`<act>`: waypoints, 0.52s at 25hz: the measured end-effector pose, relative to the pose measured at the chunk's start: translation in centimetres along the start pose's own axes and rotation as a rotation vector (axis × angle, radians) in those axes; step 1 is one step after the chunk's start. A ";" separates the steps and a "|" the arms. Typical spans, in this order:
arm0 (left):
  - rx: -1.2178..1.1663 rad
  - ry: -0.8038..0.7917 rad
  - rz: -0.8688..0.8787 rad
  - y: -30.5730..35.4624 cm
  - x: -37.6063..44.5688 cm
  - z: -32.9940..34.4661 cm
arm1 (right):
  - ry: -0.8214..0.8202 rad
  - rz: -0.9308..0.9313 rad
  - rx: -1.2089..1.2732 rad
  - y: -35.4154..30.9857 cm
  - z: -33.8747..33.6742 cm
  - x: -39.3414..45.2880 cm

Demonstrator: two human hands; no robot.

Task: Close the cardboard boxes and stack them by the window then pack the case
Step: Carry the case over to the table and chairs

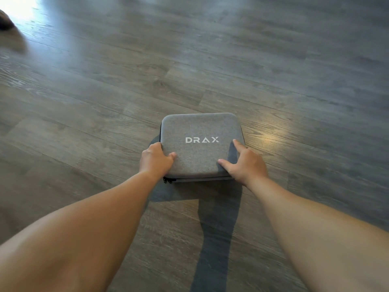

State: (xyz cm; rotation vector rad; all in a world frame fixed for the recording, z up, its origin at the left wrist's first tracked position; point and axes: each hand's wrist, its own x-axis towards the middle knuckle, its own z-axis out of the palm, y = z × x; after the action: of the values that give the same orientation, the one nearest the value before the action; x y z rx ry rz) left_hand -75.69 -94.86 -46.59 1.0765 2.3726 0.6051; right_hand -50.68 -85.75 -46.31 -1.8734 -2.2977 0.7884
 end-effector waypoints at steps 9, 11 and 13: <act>-0.103 0.019 0.023 9.7 -0.5 -5.0 | 0.075 0.033 0.086 -0.8 -9.7 -1.4; -0.129 0.014 0.043 14.0 -1.8 -8.4 | 0.091 0.049 0.099 -1.7 -14.4 -3.1; -0.131 0.000 0.073 18.7 -3.9 -12.7 | 0.111 0.060 0.104 -2.7 -20.5 -5.5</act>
State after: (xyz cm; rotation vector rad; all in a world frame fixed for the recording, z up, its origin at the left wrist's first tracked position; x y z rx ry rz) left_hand -69.95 -89.23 -25.14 1.1080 2.2672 0.7757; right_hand -44.17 -84.24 -25.97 -1.8982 -2.1022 0.7739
